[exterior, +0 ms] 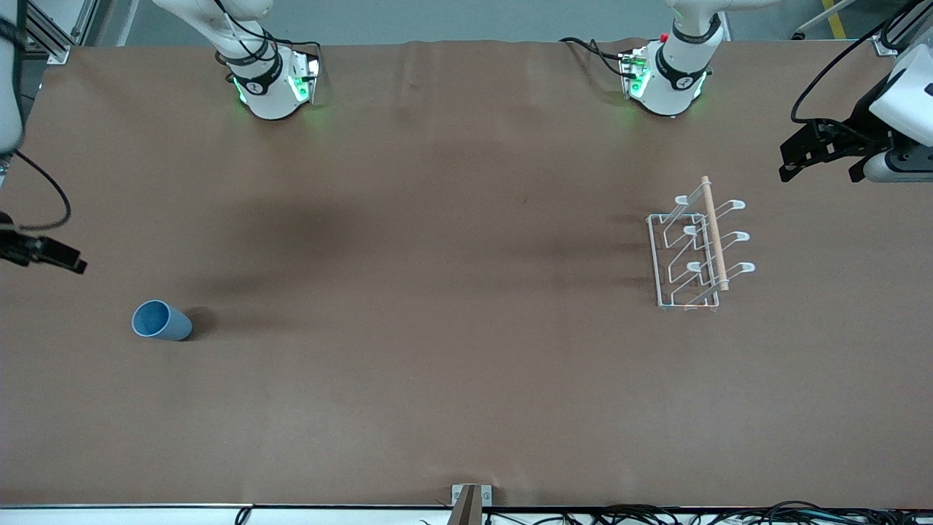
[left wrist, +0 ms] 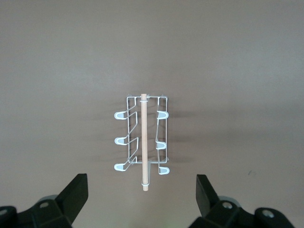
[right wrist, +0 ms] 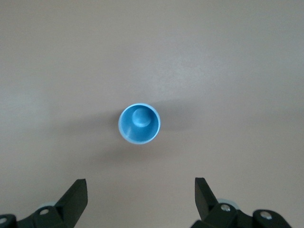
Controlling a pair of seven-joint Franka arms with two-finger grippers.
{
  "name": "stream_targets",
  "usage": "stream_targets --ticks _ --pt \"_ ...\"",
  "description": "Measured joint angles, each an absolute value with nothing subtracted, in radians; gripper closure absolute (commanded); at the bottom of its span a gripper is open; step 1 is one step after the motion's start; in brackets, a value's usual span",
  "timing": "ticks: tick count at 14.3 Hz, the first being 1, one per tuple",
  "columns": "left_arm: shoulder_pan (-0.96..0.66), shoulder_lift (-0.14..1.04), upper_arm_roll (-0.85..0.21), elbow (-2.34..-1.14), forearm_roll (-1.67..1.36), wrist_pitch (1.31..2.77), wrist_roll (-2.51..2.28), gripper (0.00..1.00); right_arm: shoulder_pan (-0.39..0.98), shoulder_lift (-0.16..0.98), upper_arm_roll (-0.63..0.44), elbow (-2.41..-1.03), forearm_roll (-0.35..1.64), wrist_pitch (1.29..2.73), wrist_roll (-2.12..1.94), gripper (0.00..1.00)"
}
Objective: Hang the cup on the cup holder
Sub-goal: 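Lower the right gripper over the blue cup rim and grasp it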
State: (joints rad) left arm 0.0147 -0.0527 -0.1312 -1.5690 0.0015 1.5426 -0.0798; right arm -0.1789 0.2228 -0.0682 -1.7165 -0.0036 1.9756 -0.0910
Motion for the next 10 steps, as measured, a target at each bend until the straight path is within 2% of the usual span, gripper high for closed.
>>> stream_targets --ticks 4,10 --pt "0.015 -0.051 -0.131 -1.568 0.002 1.543 -0.080 0.00 -0.191 0.329 -0.068 -1.833 -0.004 2.232 -0.119 0.04" --pt "0.015 -0.051 -0.131 -1.566 0.002 1.543 -0.080 0.00 -0.228 0.441 -0.064 -1.858 0.006 2.303 -0.154 0.12"
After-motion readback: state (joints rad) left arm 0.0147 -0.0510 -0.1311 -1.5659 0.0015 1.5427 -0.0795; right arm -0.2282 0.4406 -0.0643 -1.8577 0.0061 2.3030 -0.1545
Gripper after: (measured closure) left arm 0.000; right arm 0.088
